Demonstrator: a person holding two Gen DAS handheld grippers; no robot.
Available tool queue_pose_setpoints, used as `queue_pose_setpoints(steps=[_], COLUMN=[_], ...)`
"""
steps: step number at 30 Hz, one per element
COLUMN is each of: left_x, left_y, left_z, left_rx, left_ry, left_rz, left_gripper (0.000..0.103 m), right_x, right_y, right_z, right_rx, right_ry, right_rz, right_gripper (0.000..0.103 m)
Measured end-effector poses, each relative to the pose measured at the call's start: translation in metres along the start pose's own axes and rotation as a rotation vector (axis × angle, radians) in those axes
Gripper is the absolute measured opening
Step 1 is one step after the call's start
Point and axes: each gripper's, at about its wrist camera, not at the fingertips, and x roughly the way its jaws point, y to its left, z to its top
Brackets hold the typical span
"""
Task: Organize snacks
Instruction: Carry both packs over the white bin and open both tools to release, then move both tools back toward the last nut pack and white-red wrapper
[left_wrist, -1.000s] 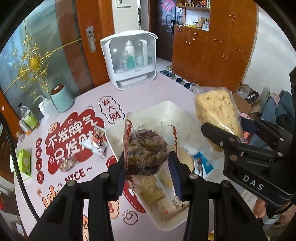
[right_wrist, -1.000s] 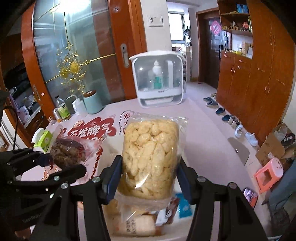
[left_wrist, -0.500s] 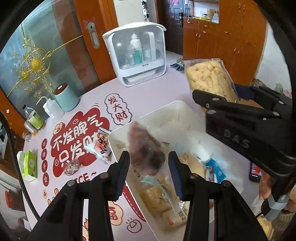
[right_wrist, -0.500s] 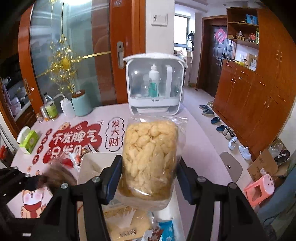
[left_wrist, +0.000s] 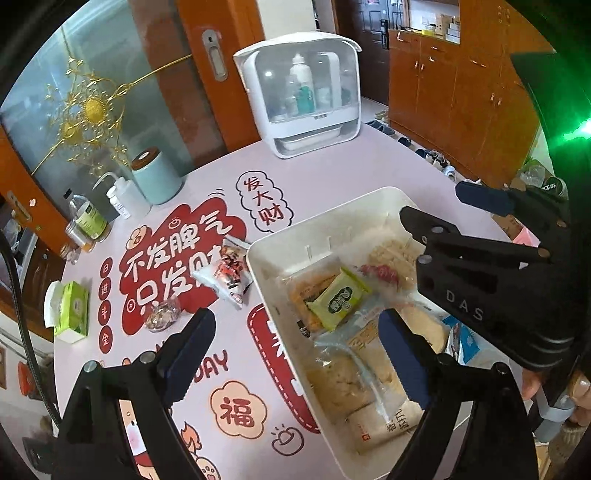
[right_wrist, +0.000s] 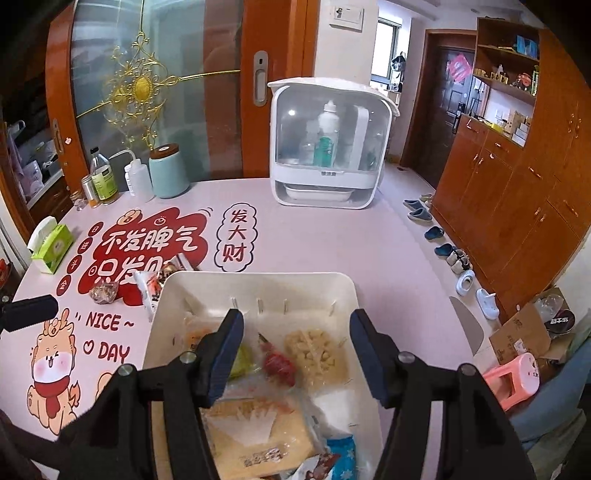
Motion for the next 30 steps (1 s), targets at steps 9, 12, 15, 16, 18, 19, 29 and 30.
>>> queue_pose_setpoints(steps=[9,12,15,16,18,19,29,30], left_x=[-0.016,-0.026,-0.037,-0.04,-0.047,-0.052,-0.081,-0.082], left_y=[0.02,0.027,0.035,0.038,0.044,0.049,0.084,0.087], left_z=[-0.021,-0.029,-0.037,-0.039,-0.042,-0.044,-0.059,-0.059], left_rx=[-0.038,-0.049,-0.062,-0.067,-0.079,-0.089,-0.135,-0.135], left_ry=[0.013,0.006,-0.002,-0.004,-0.01,-0.014,-0.054,-0.056], left_rz=[0.043,0.058,0.081,0.091,0.109,0.123,0.204,0.209], left_gripper=[0.089,0.089,0.089,0.089,0.089,0.089,0.09,0.09], right_x=[-0.014,-0.022,-0.031,-0.033,-0.039,-0.042,-0.061,-0.06], right_y=[0.015,0.021,0.027,0.029,0.034,0.037,0.065,0.068], right_z=[-0.013,-0.016,-0.016,-0.016,-0.015,-0.014,-0.004,-0.003], right_rx=[0.0,-0.006,-0.009,-0.01,-0.017,-0.023,-0.056,-0.059], right_ry=[0.01,0.004,-0.005,-0.007,-0.016,-0.022,-0.06,-0.059], right_rz=[0.039,0.052,0.081,0.09,0.11,0.119,0.21,0.215], right_gripper=[0.061,0.061,0.061,0.061,0.061,0.061,0.061,0.061])
